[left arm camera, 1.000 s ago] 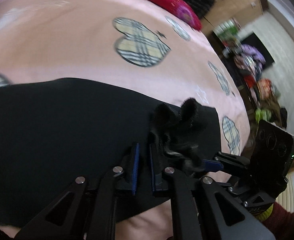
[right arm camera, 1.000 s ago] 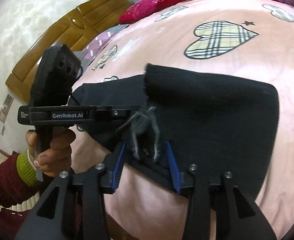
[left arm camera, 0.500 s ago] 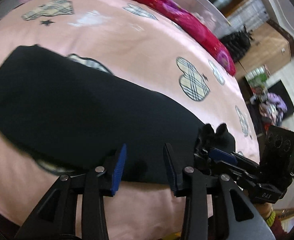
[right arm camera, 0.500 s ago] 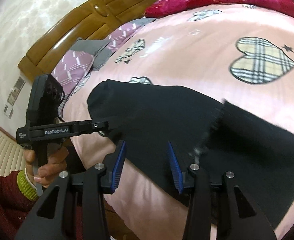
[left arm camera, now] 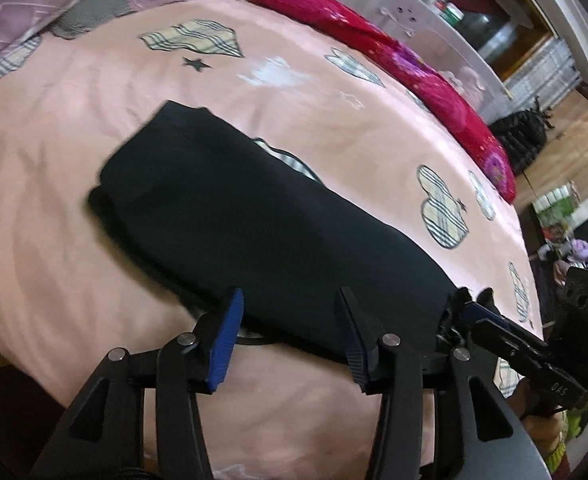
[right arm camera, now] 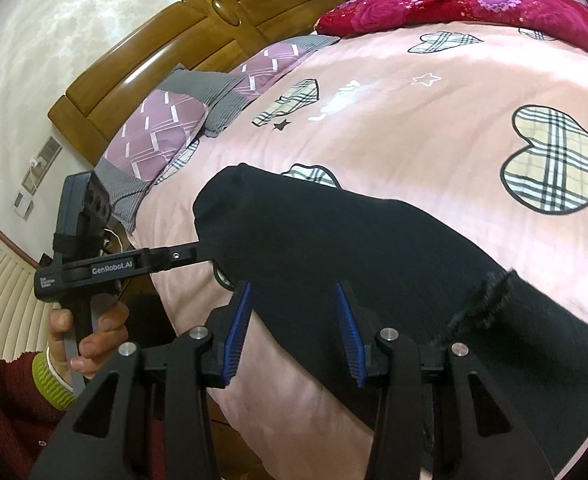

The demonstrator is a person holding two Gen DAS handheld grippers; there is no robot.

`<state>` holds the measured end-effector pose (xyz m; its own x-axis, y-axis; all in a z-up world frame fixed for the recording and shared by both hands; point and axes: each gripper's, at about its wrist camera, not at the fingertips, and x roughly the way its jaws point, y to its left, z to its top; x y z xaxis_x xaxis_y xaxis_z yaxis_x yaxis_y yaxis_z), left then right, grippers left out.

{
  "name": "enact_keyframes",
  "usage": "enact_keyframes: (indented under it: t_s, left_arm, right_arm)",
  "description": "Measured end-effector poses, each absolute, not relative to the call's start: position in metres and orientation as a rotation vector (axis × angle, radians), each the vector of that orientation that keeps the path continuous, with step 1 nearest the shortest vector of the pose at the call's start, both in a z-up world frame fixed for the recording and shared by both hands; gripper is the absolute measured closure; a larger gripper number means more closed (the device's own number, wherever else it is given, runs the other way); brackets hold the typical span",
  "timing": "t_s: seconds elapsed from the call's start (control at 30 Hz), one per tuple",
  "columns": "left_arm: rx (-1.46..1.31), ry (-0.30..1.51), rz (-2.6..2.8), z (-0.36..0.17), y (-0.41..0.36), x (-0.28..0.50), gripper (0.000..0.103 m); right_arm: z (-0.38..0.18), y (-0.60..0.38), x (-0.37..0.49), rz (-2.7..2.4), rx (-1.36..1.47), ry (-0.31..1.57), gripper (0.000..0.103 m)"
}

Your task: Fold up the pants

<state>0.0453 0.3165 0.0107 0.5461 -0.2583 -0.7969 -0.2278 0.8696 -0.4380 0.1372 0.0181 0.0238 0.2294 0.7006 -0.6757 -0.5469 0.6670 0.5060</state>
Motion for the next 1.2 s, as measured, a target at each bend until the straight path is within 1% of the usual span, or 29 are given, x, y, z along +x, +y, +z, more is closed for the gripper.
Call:
enact_keyframes:
  t_s: [0.1,0.27,0.37,0.67,0.87,1.03,1.2]
  left_arm:
    - [-0.569,1.003,0.023,0.009,0.331,0.04,0.051]
    - [-0.61,1.005,0.085,0.004,0.354,0.034,0.051]
    - [-0.651,1.012,0.108,-0.002,0.369,0.033,0.049]
    - [-0.73,1.045,0.171,-0.026,0.404,0.039,0.048]
    - [-0.781,1.05,0.199,-0.039,0.419,0.051,0.047]
    - [-0.806,1.037,0.209,-0.043,0.424,0.063,0.045]
    - [-0.83,1.029,0.213,-0.046,0.427,0.067,0.044]
  right_arm:
    - [0.024,0.027,0.142,0.878,0.161,1.028,0.058]
    - [0.024,0.05,0.153,0.91,0.129,1.04,0.058]
    - [0.023,0.064,0.162,0.933,0.112,1.045,0.058]
    - [0.014,0.12,0.197,1.012,0.021,1.09,0.058]
    - [0.005,0.159,0.221,1.055,-0.046,1.111,0.058]
    - [-0.005,0.19,0.242,1.088,-0.106,1.135,0.058]
    - [-0.018,0.224,0.271,1.138,-0.164,1.183,0.058]
